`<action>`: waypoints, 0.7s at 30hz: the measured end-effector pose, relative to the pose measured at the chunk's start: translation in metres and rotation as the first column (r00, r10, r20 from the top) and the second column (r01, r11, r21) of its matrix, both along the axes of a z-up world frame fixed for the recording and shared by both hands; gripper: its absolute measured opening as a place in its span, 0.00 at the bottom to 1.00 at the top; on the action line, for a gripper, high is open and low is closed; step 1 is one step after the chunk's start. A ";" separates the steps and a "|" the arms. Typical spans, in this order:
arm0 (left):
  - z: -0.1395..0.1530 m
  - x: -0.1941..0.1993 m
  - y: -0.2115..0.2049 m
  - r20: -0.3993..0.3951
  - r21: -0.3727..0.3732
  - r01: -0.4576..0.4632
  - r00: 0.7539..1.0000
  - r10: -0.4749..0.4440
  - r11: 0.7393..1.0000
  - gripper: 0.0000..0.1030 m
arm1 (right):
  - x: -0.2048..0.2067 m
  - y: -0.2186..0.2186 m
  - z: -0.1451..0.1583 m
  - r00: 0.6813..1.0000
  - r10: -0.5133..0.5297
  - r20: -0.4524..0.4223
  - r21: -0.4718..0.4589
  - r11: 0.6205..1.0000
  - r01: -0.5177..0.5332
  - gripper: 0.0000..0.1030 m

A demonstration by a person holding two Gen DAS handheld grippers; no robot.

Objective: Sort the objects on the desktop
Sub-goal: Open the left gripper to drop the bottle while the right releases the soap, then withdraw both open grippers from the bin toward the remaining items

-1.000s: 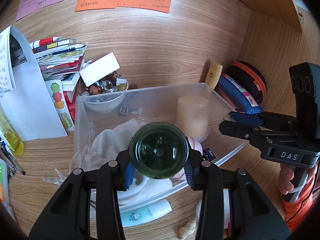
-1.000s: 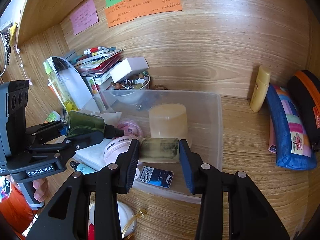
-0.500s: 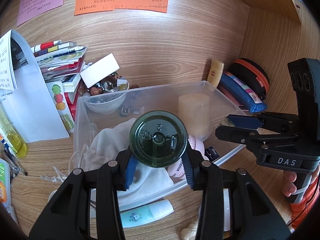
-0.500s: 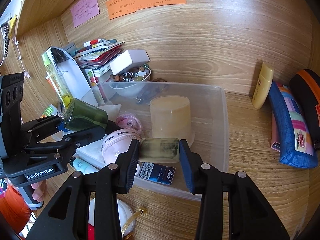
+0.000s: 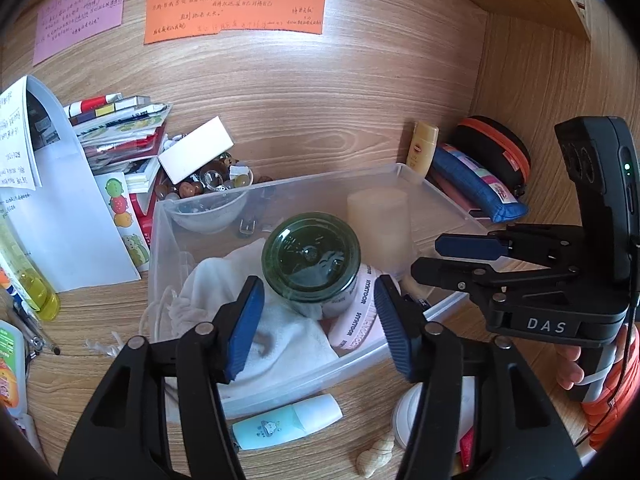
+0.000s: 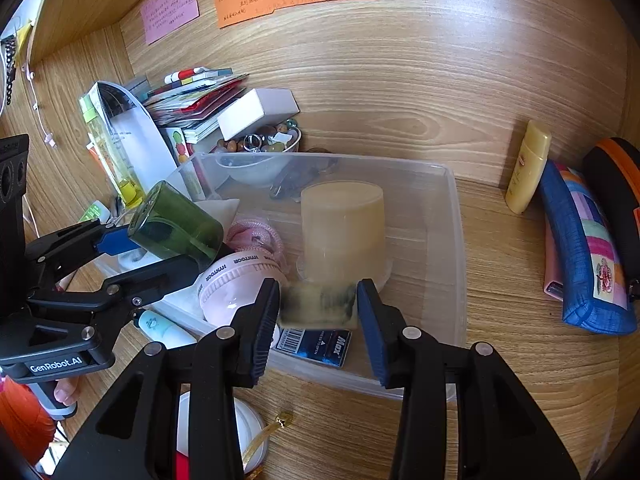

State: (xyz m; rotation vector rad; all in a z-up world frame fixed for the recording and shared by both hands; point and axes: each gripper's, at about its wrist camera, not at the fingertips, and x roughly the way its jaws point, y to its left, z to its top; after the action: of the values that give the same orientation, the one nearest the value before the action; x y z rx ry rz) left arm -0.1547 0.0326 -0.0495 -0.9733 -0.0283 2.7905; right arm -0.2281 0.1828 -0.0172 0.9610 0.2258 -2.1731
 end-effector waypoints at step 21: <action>0.030 0.017 -0.009 -0.095 -0.041 -0.114 0.989 0.110 0.993 0.93 | 0.028 0.002 0.024 0.978 0.040 -0.203 0.016 0.999 -0.037 0.78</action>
State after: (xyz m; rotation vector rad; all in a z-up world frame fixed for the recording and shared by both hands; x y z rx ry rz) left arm -0.1380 0.0231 -0.0192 -0.8770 -0.0057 2.9488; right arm -0.2003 0.1848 0.0073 0.7336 0.3530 -2.2368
